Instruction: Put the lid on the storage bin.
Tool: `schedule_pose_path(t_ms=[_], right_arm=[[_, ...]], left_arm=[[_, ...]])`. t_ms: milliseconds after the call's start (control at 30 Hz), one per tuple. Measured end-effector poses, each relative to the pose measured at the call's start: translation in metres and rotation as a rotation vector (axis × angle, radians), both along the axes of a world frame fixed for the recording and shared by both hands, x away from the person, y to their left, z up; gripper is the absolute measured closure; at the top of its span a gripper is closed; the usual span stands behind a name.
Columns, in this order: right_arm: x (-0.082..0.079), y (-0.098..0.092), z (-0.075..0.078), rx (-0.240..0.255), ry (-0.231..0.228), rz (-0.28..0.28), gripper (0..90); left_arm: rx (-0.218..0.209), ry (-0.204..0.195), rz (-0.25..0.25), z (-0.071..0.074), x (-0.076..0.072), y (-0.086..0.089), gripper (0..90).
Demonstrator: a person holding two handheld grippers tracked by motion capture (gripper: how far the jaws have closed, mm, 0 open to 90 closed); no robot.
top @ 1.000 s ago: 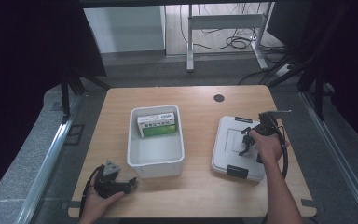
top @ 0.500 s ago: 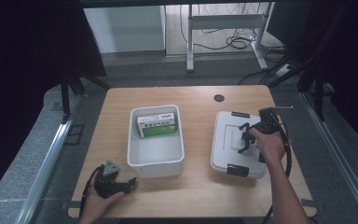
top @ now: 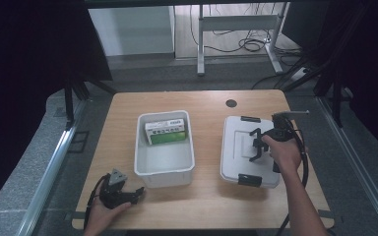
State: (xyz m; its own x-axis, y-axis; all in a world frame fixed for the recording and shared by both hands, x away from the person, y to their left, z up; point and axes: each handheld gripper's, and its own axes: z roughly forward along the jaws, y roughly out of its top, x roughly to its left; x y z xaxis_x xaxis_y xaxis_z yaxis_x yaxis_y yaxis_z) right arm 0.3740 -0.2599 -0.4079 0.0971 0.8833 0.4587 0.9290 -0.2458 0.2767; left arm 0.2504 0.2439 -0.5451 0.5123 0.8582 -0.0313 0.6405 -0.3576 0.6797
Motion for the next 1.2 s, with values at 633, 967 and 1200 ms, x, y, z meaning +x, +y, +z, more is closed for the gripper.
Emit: schedule_pose_path(t_ms=[633,967,1200], right_arm=[[-0.012,0.024,0.021,0.021,-0.05,0.078,84.8],[-0.013,0.044,0.031,0.035,-0.062,0.121,84.9],[-0.012,0.058,0.043,0.035,-0.076,0.142,84.9]], left_arm=[[0.002,-0.001,-0.002,0.0,0.0,0.0,10.6],[0.0,-0.002,0.001,0.0,0.0,0.0,10.7],[0.0,-0.002,0.001,0.0,0.0,0.0,10.7]])
